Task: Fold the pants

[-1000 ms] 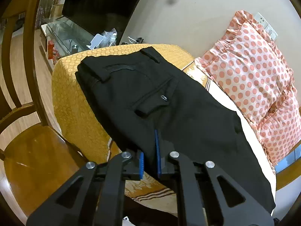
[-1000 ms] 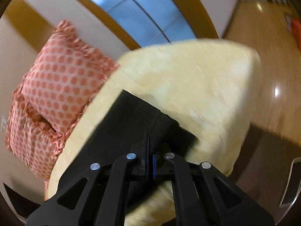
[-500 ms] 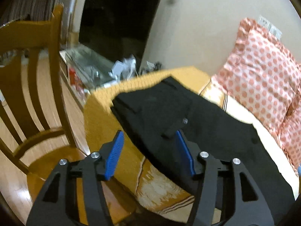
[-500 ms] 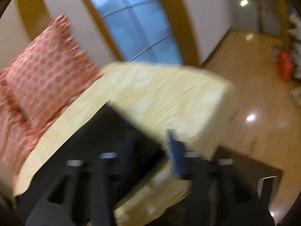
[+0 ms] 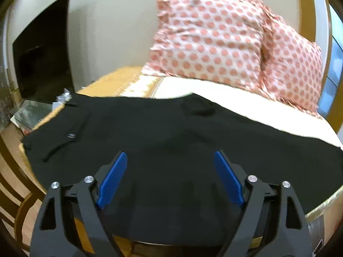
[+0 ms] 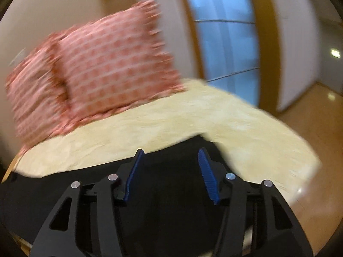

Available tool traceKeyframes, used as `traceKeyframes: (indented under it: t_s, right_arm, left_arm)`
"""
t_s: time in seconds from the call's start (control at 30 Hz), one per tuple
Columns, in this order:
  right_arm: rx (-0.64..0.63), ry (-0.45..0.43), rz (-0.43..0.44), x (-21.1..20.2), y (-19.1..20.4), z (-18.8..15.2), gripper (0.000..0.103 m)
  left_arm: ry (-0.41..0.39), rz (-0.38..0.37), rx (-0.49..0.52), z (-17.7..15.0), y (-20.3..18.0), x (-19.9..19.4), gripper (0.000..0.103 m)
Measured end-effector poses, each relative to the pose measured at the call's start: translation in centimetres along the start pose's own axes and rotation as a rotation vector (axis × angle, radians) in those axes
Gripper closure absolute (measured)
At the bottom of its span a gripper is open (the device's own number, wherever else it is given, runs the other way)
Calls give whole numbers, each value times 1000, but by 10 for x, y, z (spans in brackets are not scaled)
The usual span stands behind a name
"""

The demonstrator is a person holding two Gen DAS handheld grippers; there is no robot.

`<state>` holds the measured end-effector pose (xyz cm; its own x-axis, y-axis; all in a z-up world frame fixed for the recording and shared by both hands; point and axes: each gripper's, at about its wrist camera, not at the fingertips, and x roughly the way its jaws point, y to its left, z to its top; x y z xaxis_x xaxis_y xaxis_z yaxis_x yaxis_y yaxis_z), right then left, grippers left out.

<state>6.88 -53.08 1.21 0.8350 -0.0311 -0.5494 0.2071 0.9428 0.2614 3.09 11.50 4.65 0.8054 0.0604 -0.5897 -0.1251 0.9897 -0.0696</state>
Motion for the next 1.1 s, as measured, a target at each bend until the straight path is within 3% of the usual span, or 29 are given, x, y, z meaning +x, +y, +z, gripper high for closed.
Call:
traceKeyframes:
  t_s: [0.07, 0.13, 0.2, 0.23, 0.27, 0.4, 0.6, 0.67, 0.9, 1.1]
  right_arm:
    - [-21, 137, 1, 29, 5, 1, 49]
    - [-25, 208, -67, 49, 2, 1, 49]
    - [-23, 177, -155, 54, -6, 8, 50]
    - [-9, 172, -209, 55, -13, 11, 56]
    - [40, 156, -179, 51, -23, 14, 56]
    - [125, 45, -270, 14, -39, 9, 39]
    - [291, -21, -373, -33, -96, -32, 38]
    - [312, -8, -354, -33, -105, -45, 38]
    - [181, -57, -239, -37, -59, -72, 37]
    - [251, -78, 26, -48, -29, -93, 43]
  left_arm:
    - [22, -15, -3, -4, -3, 6, 19]
    - [44, -27, -18, -7, -2, 10, 19]
    - [64, -36, -32, -9, -1, 16, 19]
    - [75, -36, -36, -10, -1, 19, 19]
    - [82, -36, -40, -11, 0, 20, 19]
    - [90, -45, -53, -16, 1, 26, 15]
    - [76, -49, -18, -20, -6, 30, 5]
    - [72, -45, -6, -21, -8, 30, 4]
    - [68, -33, 6, -22, -10, 31, 2]
    - [69, -27, 9, -22, -12, 32, 2]
